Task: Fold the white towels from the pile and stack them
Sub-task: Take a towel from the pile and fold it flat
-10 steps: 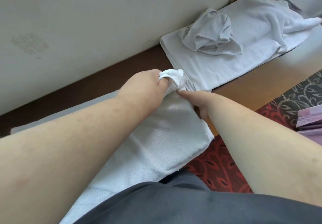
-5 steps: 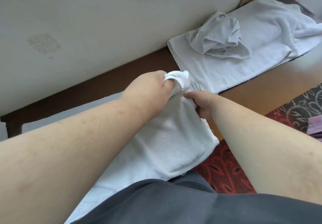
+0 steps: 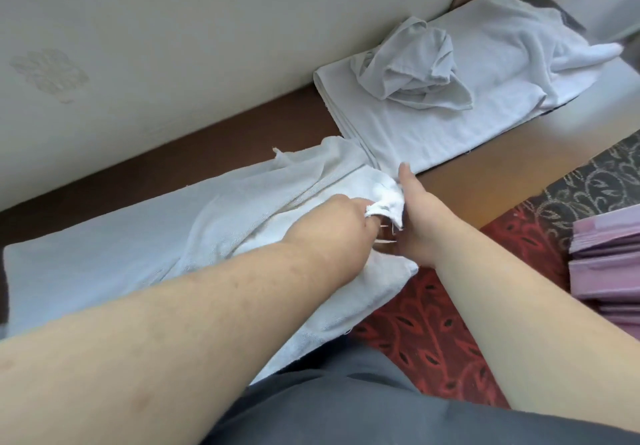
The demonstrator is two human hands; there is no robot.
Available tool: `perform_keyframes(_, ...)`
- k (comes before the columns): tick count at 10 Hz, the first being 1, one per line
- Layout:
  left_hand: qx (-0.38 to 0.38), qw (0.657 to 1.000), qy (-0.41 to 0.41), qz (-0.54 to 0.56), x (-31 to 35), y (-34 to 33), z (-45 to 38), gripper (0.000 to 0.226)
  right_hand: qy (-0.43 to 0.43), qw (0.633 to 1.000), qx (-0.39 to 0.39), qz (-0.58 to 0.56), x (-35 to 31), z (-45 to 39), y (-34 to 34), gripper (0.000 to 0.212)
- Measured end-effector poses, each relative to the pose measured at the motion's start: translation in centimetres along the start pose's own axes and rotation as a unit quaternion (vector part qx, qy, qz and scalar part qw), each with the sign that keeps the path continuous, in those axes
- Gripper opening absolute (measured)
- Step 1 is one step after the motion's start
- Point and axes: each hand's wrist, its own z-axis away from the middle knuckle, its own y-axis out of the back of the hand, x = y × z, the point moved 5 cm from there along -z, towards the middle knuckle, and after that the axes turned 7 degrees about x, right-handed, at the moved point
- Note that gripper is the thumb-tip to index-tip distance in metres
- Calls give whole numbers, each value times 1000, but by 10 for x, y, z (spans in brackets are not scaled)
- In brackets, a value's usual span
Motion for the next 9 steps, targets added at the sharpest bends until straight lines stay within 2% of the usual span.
perform_keyframes(1, -48, 999, -17, -10, 7, -32, 14, 32, -55, 987, -149, -29, 20, 21, -4, 67)
perform_keyframes(2, -129, 990, -49, -12, 9, -56, 32, 39, 8, 996, 5, 90, 36, 12, 27, 19)
perform_keyframes(3, -183, 981, -44, -41, -18, -69, 50, 57, 21, 946, 152, 287, 48, 3, 53, 11)
perform_keyframes(4, -174, 982, 2, -71, -66, -63, 69, 53, 56, 839, 199, 504, 56, -7, 67, 23)
perform_keyframes(5, -68, 994, 20, -88, -108, -34, 77, 46, 88, 762, 219, 604, 54, -9, 68, 35)
perform_keyframes(6, 98, 976, 115, -156, -157, 11, 72, 59, 92, 726, 227, 642, 38, -7, 57, 52)
perform_keyframes(7, 85, 945, 292, -122, -212, 36, 62, 82, 172, 724, 198, 638, 9, -10, 16, 66)
perform_keyframes(8, 13, 953, 297, -51, -229, 35, 50, 67, 227, 803, 133, 535, -22, -11, -47, 50)
perform_keyframes(9, 45, 975, 218, -21, -215, 34, 44, 13, 178, 872, 102, 444, -29, -15, -102, 66)
